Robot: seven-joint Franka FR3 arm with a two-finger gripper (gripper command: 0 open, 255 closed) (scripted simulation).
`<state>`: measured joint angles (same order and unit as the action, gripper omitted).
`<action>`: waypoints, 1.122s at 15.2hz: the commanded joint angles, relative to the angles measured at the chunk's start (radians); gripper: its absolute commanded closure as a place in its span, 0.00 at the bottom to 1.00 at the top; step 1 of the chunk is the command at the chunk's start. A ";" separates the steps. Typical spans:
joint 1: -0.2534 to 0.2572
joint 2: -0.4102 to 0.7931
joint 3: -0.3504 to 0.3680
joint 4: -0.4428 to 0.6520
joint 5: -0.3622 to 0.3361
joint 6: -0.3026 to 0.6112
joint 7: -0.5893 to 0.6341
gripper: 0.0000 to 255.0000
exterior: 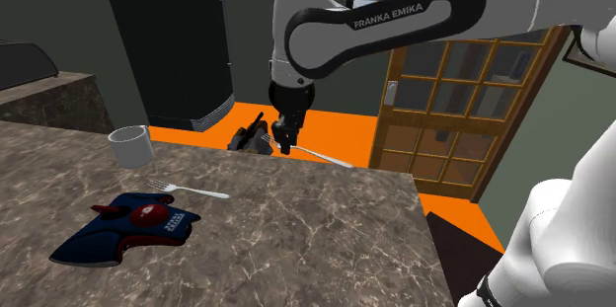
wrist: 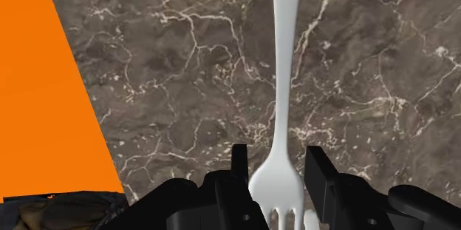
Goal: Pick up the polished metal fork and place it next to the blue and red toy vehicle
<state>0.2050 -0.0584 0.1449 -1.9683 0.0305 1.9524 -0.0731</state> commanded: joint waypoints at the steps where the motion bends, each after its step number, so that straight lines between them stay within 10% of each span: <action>1: 0.002 0.088 0.004 0.107 -0.014 -0.020 0.012 1.00; 5: 0.015 0.291 0.009 0.372 -0.047 -0.084 0.035 1.00; 17: 0.016 0.316 0.005 0.244 -0.051 0.068 0.036 1.00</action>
<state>0.2211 0.2542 0.1506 -1.7151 -0.0197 2.0079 -0.0377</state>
